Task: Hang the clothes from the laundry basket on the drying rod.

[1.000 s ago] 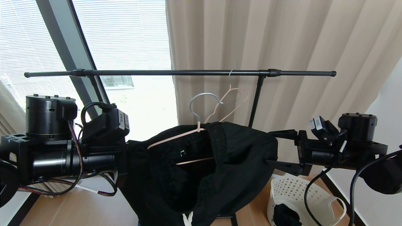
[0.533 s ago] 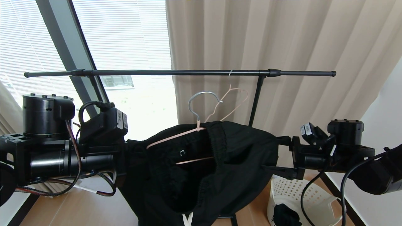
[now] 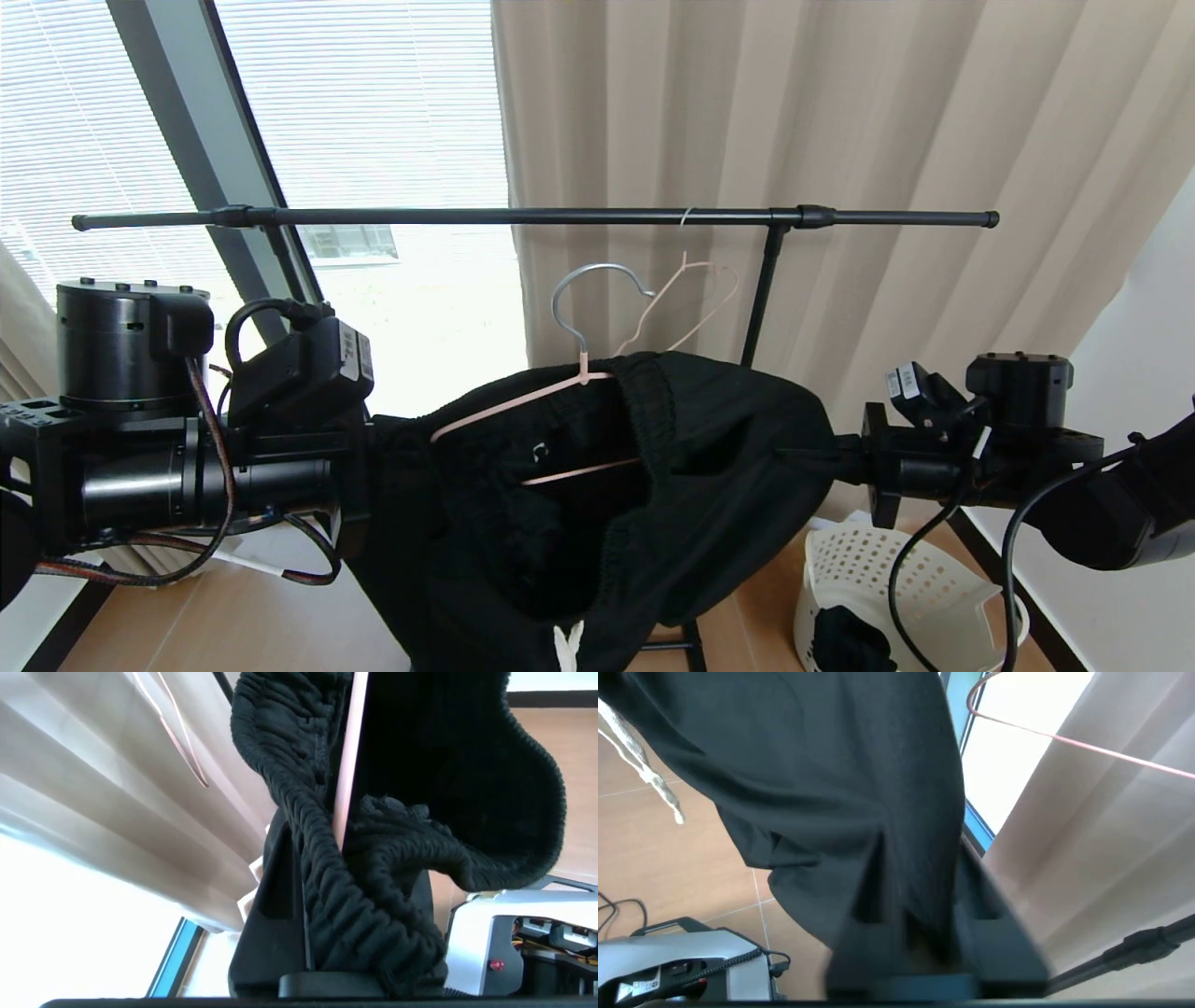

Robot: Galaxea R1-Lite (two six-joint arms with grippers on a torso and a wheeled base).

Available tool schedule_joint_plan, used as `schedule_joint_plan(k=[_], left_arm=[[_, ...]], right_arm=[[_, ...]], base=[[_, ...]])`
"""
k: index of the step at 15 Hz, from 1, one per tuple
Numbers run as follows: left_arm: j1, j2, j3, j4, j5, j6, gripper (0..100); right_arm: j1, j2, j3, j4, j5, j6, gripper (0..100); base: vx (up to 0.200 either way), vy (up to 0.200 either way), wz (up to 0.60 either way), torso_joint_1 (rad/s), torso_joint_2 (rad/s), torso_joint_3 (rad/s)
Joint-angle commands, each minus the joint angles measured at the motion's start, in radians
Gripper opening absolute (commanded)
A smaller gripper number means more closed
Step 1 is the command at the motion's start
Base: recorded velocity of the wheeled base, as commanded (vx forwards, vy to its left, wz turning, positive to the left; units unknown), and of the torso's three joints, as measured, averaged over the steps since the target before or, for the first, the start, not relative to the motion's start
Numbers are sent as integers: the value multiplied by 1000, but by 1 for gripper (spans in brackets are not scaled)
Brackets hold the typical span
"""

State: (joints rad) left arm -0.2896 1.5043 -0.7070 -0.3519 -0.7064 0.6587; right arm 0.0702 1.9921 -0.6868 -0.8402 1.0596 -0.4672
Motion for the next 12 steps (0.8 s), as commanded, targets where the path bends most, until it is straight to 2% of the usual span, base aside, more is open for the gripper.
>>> schedule_joint_plan(k=[1, 12], left_arm=[[7, -1, 8, -1, 1, 1, 0], [44, -52, 43, 1, -2, 1, 0]], right_arm=[[-21, 16, -17, 0, 0, 1, 0], [-90, 57, -82, 7, 2, 32, 0]], base=[[0, 0, 0, 0, 0, 0], [0, 0, 0, 0, 0, 0]])
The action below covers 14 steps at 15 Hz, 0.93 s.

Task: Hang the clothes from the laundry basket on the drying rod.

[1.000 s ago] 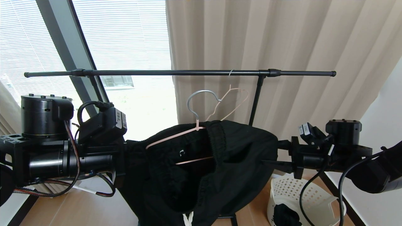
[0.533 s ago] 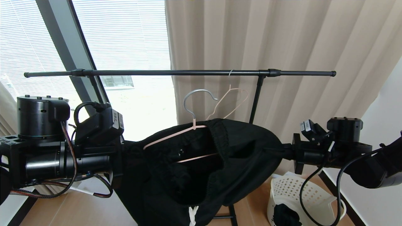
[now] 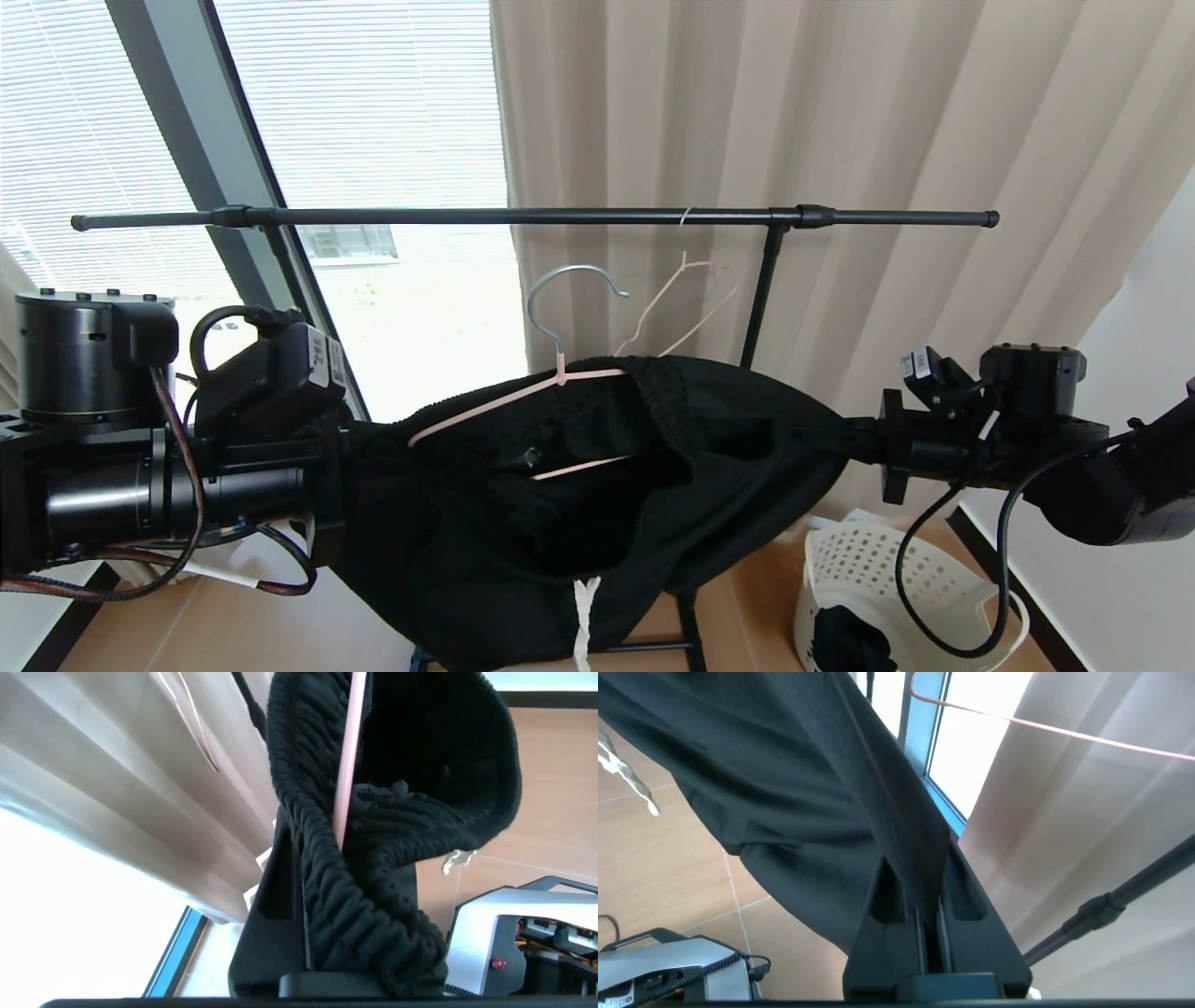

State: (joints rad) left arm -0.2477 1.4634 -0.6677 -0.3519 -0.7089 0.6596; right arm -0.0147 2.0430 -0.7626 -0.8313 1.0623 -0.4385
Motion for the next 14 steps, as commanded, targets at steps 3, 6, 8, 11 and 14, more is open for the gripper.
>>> schedule_joint_plan(k=[3, 6, 8, 11, 14], left_arm=[[7, -17, 11, 1, 0, -1, 0], [8, -12, 11, -1, 0, -1, 0], [8, -11, 11, -1, 2, -3, 0], [10, -11, 8, -1, 2, -31, 0], [13, -11, 7, -1, 6, -34, 0]], right_arm=[[-13, 8, -15, -3, -1, 34, 0], [-13, 2, -11, -3, -1, 34, 0], [-13, -6, -1, -2, -2, 34, 0], [-13, -3, -1, -5, -2, 30, 0], [-13, -7, 6, -8, -2, 29, 100]], base=[[0, 0, 0, 0, 0, 0], [0, 0, 0, 0, 0, 0], [0, 0, 0, 0, 0, 0], [0, 0, 0, 0, 0, 0], [0, 0, 0, 0, 0, 0]])
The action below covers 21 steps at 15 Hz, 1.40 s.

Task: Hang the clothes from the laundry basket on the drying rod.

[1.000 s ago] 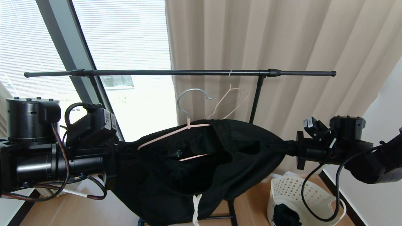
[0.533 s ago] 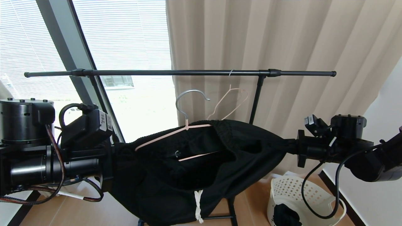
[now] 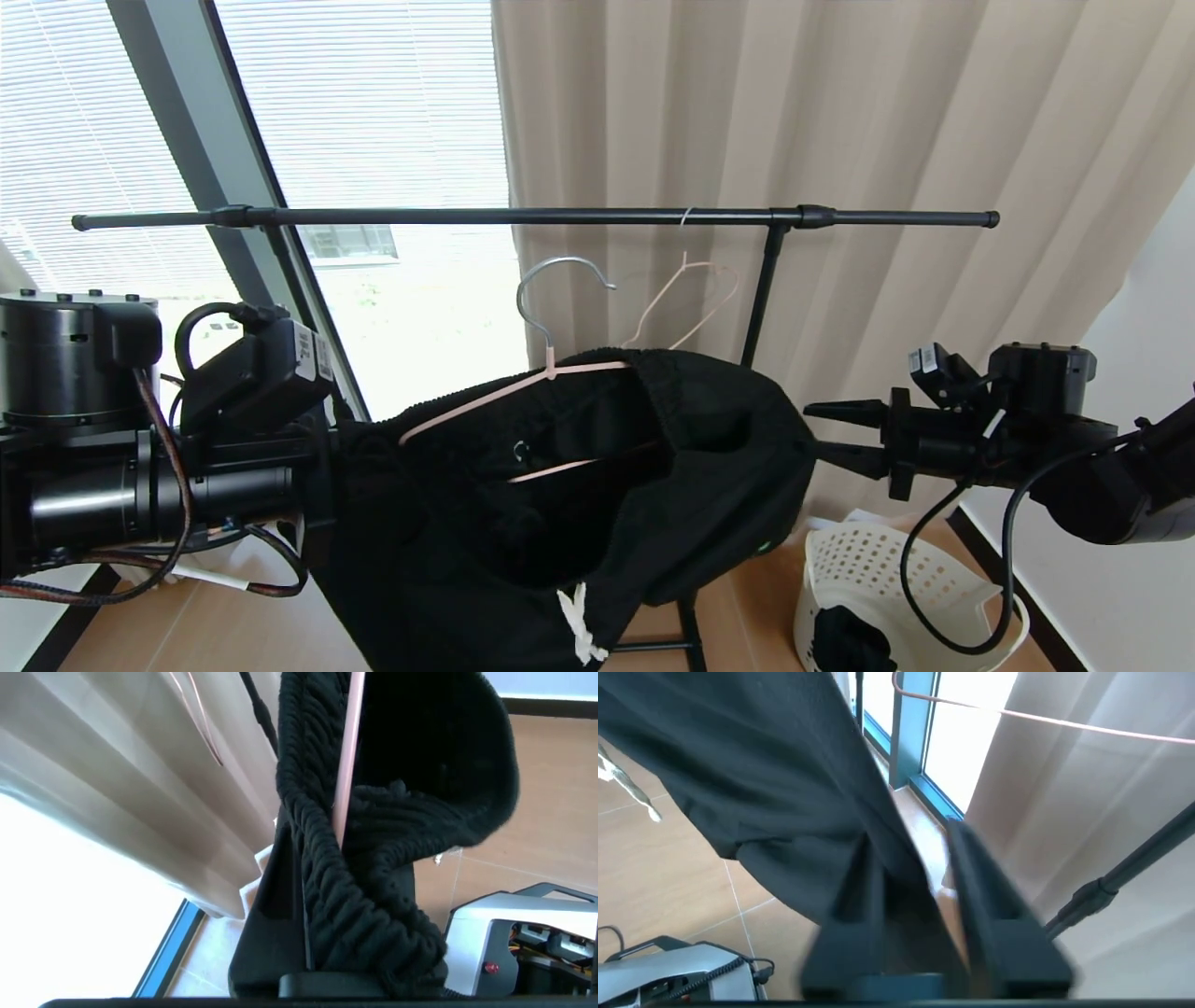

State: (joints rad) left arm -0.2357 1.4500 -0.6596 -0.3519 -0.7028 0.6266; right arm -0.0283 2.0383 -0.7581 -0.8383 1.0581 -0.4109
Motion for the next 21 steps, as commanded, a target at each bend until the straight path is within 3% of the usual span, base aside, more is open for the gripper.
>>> schedule_joint_plan(k=[1, 4, 10, 12, 14, 16, 18, 21], left_arm=[[9, 4, -6, -1, 0, -1, 0], [13, 4, -8, -1, 3, -7, 0], [29, 16, -8, 1, 52, -10, 0], [33, 15, -14, -1, 98, -65, 0], [55, 16, -23, 1, 140, -122, 0], [56, 18, -22, 1, 157, -168, 0], [61, 18, -23, -1, 200, -186, 0], [67, 39, -15, 7, 203, -183, 0]], right_arm=[[1, -3, 5, -2, 2, -13, 100], [1, -9, 16, -2, 2, -74, 100], [39, -96, 40, -1, -21, -72, 100], [91, -179, 37, 8, -204, -37, 100], [174, -239, 39, 5, -363, 89, 100], [229, -280, 31, 5, -466, 167, 100], [268, -311, 22, 7, -524, 204, 100], [271, -317, 25, 7, -543, 204, 100]], base=[[0, 0, 0, 0, 0, 0], [0, 0, 0, 0, 0, 0], [0, 0, 0, 0, 0, 0], [0, 0, 0, 0, 0, 0], [0, 0, 0, 0, 0, 0], [0, 0, 0, 0, 0, 0], [0, 0, 0, 0, 0, 0], [0, 0, 0, 0, 0, 0]])
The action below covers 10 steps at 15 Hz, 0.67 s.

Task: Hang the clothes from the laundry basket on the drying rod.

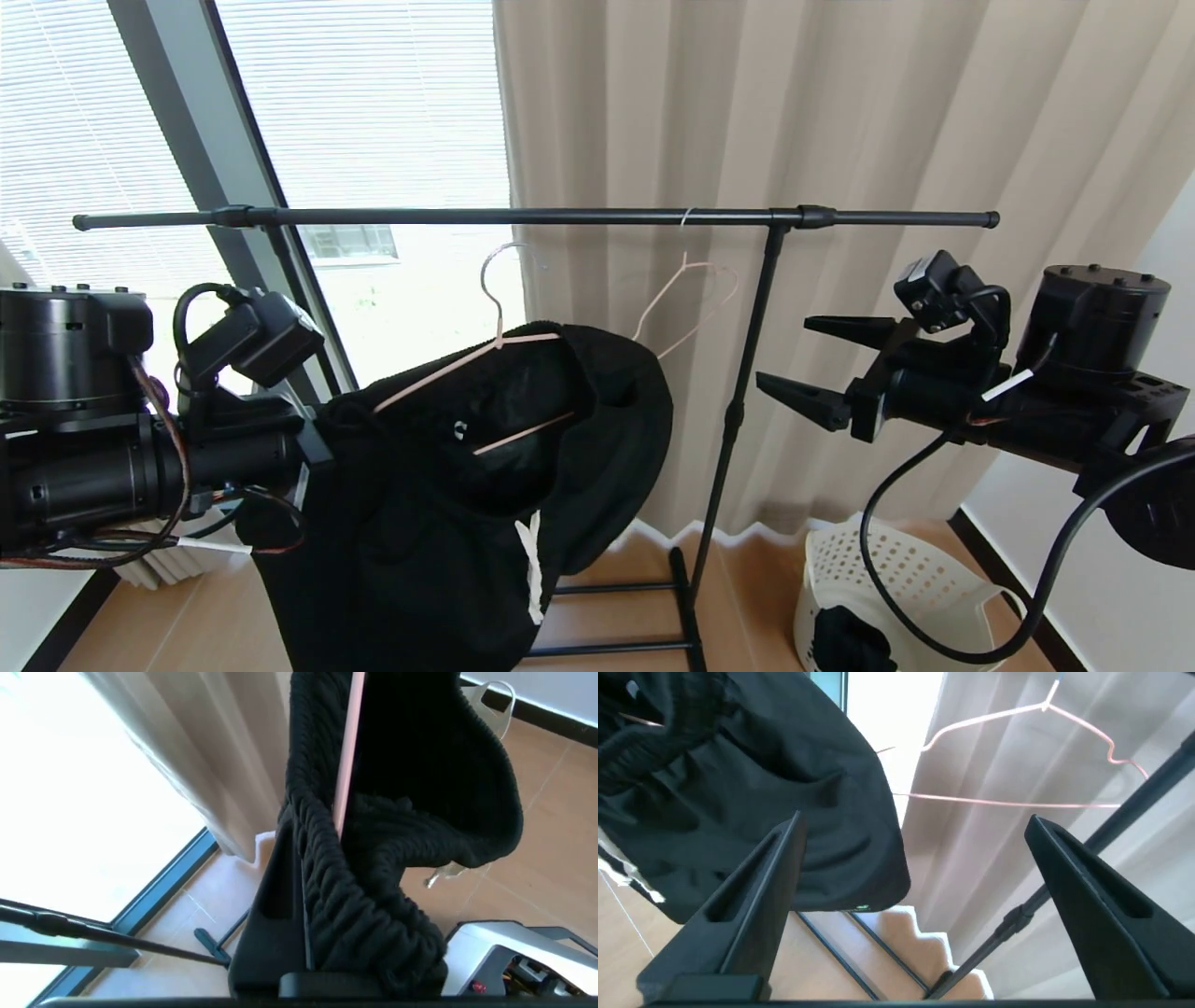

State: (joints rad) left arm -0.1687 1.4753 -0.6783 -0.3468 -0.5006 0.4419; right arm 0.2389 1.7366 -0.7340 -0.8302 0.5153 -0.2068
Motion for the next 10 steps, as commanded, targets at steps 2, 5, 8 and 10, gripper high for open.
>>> schedule_joint_plan(k=[2, 5, 8, 10], left_arm=[[-8, 60, 3, 2, 34, 9, 0], [-31, 129, 3, 0, 86, 35, 0], [-35, 172, 8, 0, 106, 74, 0], [-35, 189, 11, -1, 134, 77, 0]], right_arm=[[3, -9, -2, -1, -1, 0, 100], [3, -3, -2, -1, -1, -2, 100], [3, 4, -4, -1, -6, -2, 100], [3, 3, -2, -1, -8, -2, 100]], base=[[0, 0, 0, 0, 0, 0], [0, 0, 0, 0, 0, 0], [0, 0, 0, 0, 0, 0], [0, 0, 0, 0, 0, 0]])
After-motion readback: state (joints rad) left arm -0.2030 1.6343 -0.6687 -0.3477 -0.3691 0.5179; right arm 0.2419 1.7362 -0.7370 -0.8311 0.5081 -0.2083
